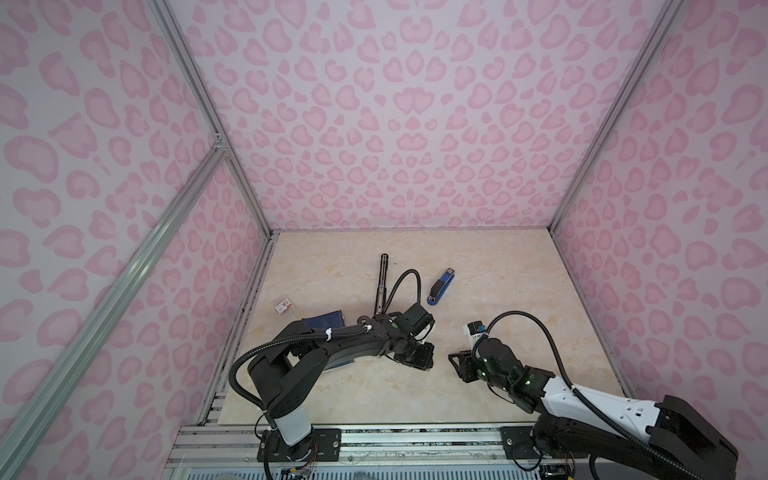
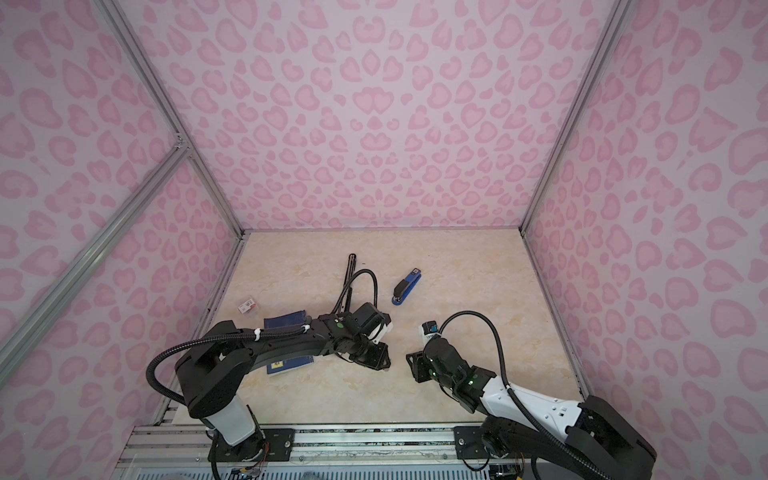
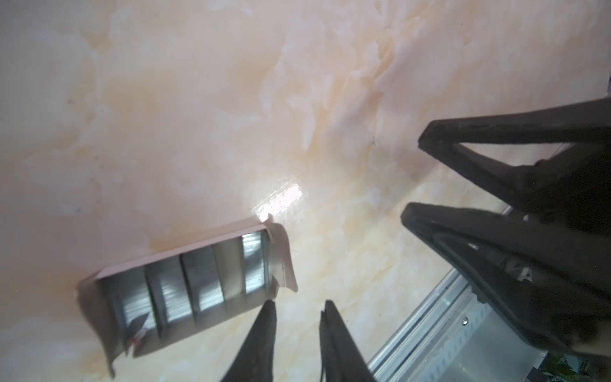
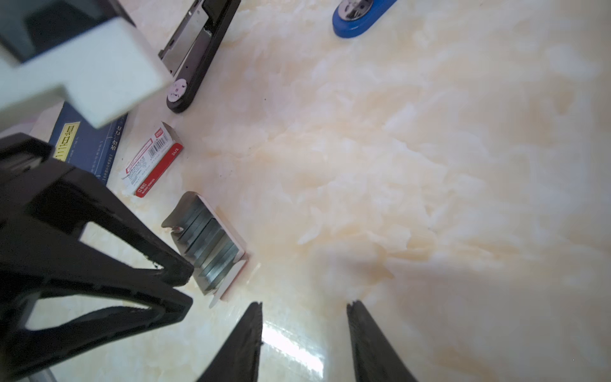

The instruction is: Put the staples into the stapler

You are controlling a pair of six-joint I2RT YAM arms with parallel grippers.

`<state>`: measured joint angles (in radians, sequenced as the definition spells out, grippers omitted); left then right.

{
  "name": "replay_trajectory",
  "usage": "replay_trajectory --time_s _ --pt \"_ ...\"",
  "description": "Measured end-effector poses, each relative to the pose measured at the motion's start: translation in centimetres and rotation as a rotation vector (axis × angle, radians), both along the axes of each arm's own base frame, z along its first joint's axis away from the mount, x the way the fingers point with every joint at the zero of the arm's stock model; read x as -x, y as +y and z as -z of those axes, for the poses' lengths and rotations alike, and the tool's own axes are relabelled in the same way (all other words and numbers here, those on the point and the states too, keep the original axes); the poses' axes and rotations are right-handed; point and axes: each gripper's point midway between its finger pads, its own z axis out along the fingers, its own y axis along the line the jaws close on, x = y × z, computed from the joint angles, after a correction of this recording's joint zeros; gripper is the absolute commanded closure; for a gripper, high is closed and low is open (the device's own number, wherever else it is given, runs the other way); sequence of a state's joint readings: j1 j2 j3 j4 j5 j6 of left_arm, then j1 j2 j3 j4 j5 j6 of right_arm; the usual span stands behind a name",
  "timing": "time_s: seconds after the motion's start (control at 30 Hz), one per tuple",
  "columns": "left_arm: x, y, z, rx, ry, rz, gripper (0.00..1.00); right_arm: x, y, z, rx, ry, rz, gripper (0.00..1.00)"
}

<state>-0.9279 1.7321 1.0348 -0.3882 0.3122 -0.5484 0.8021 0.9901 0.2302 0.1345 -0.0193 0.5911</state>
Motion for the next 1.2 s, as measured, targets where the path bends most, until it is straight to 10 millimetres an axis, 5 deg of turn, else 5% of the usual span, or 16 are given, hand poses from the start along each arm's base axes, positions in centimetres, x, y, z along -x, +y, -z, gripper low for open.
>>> replay_trajectory --time_s 0.4,1.2 --pt "-0.8 1.3 1.4 -0.124 -0.022 -0.028 0.78 0.0 -0.9 -0.4 -0.019 -0.029 0.035 0.55" --pt "-1.5 0.7 2.4 -0.174 -0.035 -0.005 0.83 0.1 -2.3 -1.0 -0.079 -0.061 0.088 0.54"
